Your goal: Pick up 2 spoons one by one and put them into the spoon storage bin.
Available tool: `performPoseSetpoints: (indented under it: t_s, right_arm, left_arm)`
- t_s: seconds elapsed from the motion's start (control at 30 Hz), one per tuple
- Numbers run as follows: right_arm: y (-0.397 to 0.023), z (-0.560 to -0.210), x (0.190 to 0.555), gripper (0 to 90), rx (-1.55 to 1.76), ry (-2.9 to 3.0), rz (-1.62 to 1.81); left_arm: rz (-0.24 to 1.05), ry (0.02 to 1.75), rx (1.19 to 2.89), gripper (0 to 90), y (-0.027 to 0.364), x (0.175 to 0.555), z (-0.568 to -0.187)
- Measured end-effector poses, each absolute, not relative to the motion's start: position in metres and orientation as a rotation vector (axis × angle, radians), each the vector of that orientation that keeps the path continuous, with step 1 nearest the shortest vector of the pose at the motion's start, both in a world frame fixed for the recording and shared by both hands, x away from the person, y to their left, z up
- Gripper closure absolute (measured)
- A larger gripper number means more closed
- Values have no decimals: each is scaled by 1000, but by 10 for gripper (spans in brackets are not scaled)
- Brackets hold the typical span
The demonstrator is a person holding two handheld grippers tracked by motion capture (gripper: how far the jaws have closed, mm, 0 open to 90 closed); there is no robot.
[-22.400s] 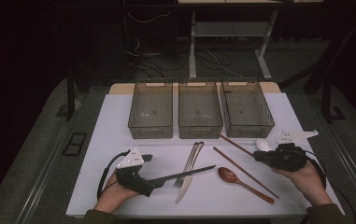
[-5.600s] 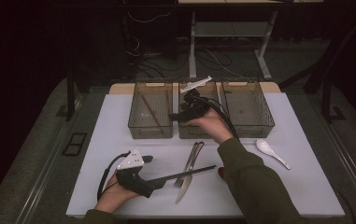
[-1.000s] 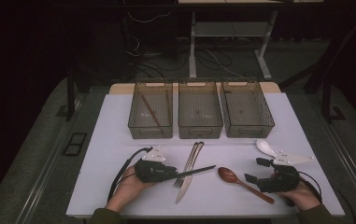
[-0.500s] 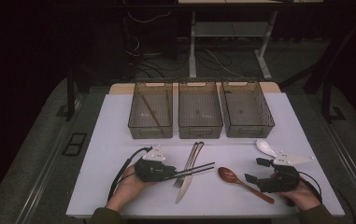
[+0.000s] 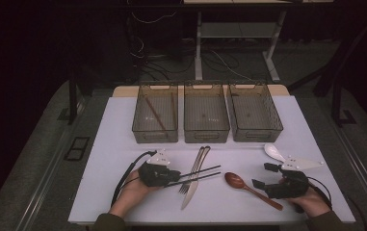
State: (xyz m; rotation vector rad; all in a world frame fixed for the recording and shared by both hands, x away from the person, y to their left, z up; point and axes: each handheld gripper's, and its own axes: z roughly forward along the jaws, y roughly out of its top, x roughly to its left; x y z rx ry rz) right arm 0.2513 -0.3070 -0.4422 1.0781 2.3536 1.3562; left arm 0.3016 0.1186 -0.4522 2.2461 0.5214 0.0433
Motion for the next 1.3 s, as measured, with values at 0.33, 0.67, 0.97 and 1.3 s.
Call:
performPoseSetpoints:
  t_s: [0.33, 0.67, 0.97, 1.3]
  right_arm:
    - [-307, -442, 251, 169, 1076, 2355, 1357]
    - [-307, -442, 251, 169, 1078, 2357, 1359]
    - [-307, -442, 251, 169, 1073, 2358, 1359]
    - [-299, -442, 251, 137, 1049, 2352, 1359]
  left_arm:
    - [37, 520, 2244, 843, 120, 303, -453]
    - [72, 524, 2238, 849, 123, 303, -449]
    - [103, 531, 2228, 851, 128, 300, -441]
    - [126, 549, 2200, 851, 138, 294, -431]
